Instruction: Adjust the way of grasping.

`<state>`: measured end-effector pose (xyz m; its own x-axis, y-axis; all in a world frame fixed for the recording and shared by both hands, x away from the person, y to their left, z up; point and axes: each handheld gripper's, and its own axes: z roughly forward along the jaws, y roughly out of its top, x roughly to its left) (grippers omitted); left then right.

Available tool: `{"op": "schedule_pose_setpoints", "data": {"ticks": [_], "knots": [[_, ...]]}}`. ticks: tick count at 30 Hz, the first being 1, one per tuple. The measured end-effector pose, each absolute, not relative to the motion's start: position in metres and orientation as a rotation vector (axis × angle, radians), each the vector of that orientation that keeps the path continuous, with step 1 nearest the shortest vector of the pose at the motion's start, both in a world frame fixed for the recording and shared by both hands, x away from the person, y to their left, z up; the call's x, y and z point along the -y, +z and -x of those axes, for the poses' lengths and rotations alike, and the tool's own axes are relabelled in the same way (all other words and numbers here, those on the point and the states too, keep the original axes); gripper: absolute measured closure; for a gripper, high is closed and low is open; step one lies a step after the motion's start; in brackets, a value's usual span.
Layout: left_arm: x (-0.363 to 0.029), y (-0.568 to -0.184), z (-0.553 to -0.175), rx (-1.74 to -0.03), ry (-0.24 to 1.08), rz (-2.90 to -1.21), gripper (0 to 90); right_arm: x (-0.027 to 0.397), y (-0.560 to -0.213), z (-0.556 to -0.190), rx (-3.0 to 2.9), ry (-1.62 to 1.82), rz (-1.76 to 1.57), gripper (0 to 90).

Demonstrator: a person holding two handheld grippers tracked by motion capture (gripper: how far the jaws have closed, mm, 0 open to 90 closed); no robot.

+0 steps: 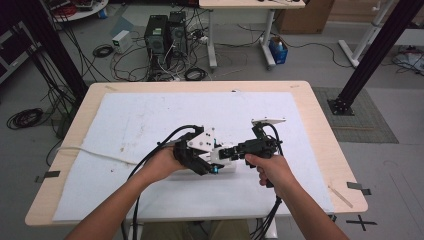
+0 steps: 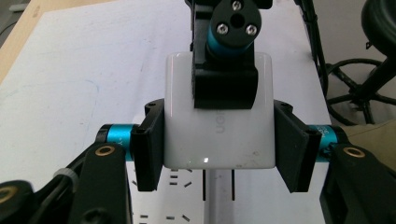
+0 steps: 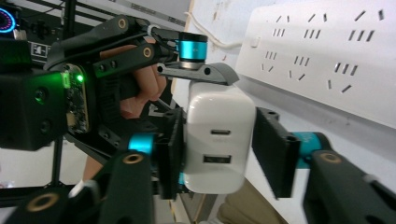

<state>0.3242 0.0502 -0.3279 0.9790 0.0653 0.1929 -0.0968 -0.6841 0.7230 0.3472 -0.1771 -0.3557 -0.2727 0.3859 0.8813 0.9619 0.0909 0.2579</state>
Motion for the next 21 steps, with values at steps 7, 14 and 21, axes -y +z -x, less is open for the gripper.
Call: {"op": "schedule_pose_setpoints", "data": {"ticks": [7,14,21], "knots": [[-0.047,-0.331,-0.322,0.028,0.293,-2.329,42.4,0.179,-0.359,-0.347,1.710,-1.165,1.343,62.4],[-0.054,-0.331,-0.323,-0.074,0.308,-2.349,24.6,0.183,-0.356,-0.346,1.872,-1.210,1.313,62.6],[-0.085,-0.332,-0.329,-0.202,0.315,-2.347,24.6,0.203,-0.344,-0.346,2.116,-1.319,1.335,62.5]]}}
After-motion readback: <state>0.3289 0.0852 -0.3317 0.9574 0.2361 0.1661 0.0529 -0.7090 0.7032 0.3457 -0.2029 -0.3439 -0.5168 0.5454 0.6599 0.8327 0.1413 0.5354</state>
